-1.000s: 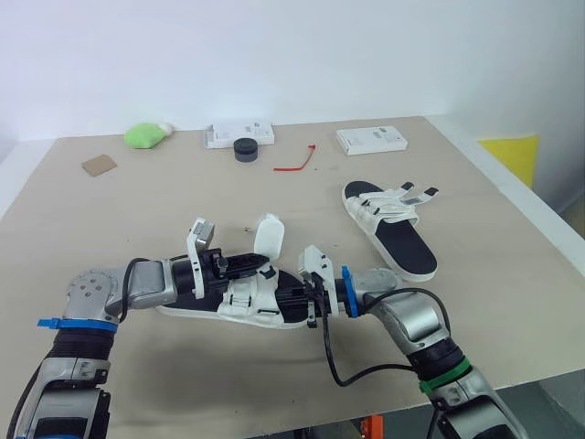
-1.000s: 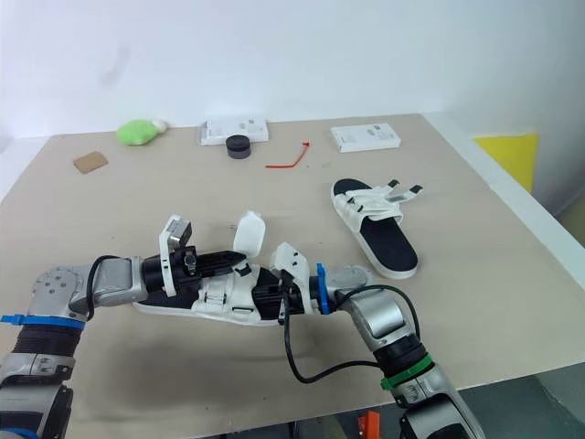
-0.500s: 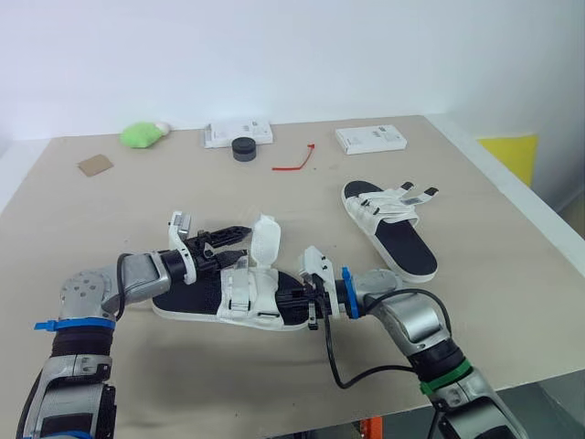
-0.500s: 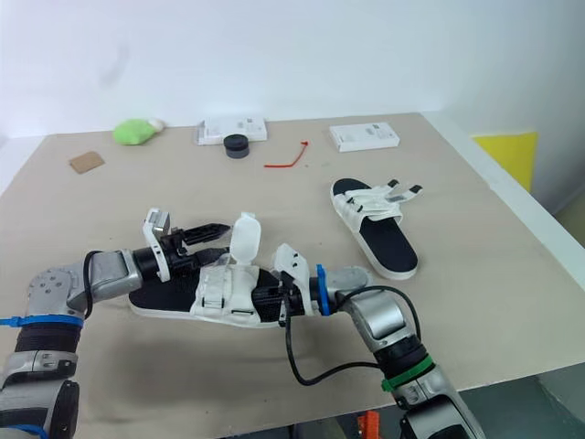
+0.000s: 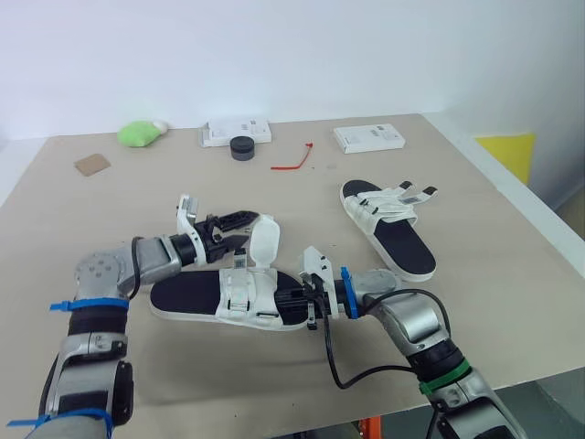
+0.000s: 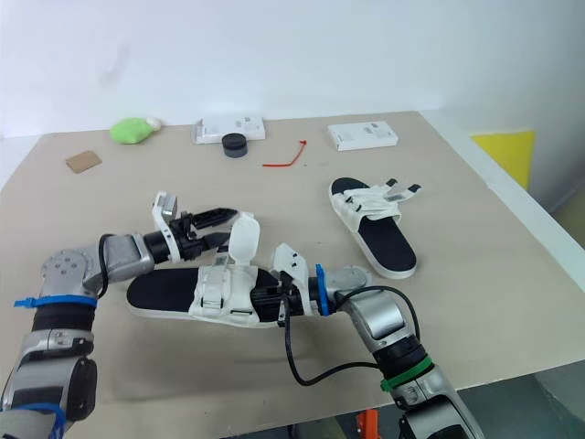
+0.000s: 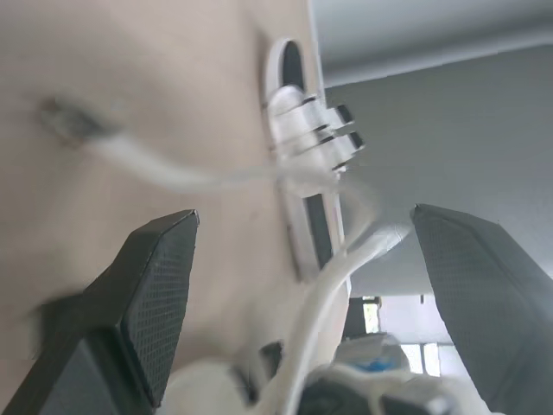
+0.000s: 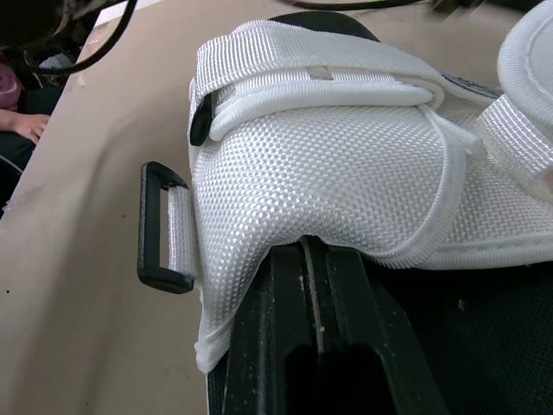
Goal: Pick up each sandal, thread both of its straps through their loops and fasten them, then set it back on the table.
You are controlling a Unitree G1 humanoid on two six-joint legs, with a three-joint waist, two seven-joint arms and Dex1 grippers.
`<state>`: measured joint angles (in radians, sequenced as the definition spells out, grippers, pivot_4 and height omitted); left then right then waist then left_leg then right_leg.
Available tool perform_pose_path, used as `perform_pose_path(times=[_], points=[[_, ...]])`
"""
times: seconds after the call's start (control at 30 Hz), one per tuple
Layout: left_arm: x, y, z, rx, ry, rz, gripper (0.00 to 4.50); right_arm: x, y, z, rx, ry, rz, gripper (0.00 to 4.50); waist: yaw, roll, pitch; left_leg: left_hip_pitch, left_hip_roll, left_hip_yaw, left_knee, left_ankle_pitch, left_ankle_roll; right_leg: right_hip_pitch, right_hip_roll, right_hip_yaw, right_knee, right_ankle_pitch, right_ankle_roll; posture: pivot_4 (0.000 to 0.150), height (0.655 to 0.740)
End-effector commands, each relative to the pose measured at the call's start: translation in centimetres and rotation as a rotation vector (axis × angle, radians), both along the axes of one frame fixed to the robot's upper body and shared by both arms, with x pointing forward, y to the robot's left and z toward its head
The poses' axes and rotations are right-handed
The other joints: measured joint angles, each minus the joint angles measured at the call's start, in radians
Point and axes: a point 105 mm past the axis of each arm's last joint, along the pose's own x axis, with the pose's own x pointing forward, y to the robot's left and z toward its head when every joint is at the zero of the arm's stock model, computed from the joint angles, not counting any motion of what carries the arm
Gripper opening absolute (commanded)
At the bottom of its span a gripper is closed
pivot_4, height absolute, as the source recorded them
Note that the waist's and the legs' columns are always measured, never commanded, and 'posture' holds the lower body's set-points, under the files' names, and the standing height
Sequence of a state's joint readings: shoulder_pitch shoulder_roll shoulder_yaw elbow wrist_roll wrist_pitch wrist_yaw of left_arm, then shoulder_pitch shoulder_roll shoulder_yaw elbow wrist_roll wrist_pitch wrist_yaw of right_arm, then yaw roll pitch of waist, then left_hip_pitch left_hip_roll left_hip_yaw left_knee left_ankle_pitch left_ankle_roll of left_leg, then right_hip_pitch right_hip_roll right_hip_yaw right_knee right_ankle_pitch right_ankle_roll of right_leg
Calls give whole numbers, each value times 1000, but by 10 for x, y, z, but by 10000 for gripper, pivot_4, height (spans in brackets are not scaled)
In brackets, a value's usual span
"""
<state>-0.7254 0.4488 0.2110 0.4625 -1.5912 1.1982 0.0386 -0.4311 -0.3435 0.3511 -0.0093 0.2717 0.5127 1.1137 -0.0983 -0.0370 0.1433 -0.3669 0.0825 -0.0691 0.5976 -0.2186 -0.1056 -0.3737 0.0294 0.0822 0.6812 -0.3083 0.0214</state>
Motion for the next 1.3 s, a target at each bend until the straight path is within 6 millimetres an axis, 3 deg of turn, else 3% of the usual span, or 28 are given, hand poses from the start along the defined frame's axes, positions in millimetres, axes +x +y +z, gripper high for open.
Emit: perform_pose_path(times=[0.03,0.3,0.73,1.0,1.03,1.1,1.3], points=[[7,1,7,-21,17,2,40485,-21,0,-49,-98,195,3,0,-1,0,0,0,0,0,0,0,0,0,0,0,0,0,0,1500,7400],[10,-10,1,-24,76,-68,40485,-21,1,-50,-89,200,-13,0,-4,-1,1,0,0,0,-1,0,0,-1,0,0,0,0,0,1500,7400],[43,-22,20,-103,44,57,40485,-22,3,-50,-77,206,-15,0,-5,-3,2,0,0,0,-3,0,-2,-2,1,1,-1,0,0,1500,7400],[44,-30,18,-102,37,28,40485,-22,2,-49,-78,205,-19,0,-6,-3,2,0,0,0,-4,0,-2,-2,1,0,-1,-1,1,1500,7400],[44,-30,19,-104,34,27,35509,-22,2,-49,-78,205,-19,0,-6,-3,2,0,0,0,-4,0,-2,-2,1,0,-1,-1,1,1500,7400],[44,-30,19,-106,27,25,29633,-22,2,-49,-78,205,-19,0,-6,-3,2,0,0,0,-4,0,-2,-2,1,0,-1,-1,1,1500,7400],[43,-29,26,-123,0,12,295,-22,3,-50,-78,205,-17,0,-6,-3,3,0,0,0,-5,0,-3,-3,1,1,-1,-1,1,1500,7400]])
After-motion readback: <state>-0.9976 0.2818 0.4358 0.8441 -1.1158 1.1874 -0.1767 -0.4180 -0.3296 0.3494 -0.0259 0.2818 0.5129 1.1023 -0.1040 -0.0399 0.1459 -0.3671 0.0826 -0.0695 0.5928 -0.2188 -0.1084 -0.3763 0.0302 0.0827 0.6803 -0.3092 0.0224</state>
